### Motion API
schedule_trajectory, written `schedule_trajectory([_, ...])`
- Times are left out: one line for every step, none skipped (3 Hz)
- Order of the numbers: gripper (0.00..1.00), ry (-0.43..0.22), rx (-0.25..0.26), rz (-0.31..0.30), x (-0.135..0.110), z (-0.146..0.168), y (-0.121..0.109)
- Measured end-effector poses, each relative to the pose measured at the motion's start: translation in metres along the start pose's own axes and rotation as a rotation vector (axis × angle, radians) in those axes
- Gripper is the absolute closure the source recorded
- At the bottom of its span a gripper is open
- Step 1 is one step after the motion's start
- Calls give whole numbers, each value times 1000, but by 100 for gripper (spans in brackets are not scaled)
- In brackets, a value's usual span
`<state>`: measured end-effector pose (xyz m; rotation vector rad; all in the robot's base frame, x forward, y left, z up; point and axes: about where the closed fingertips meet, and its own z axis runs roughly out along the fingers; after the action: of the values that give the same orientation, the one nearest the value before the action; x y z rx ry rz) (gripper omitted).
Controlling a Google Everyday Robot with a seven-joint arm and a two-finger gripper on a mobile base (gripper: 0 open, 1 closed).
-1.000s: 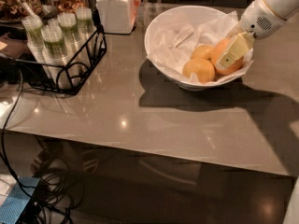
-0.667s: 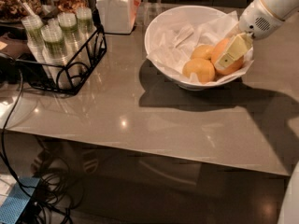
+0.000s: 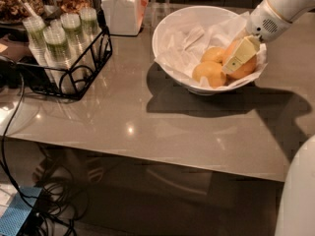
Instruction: Pick orange from white bowl
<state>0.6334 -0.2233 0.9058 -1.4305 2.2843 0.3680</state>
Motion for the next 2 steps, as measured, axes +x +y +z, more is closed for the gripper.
schedule_trajectory([25,1,-9,8,0,5,-4])
schedule_trajectory([44,0,-8,10,0,6,-7])
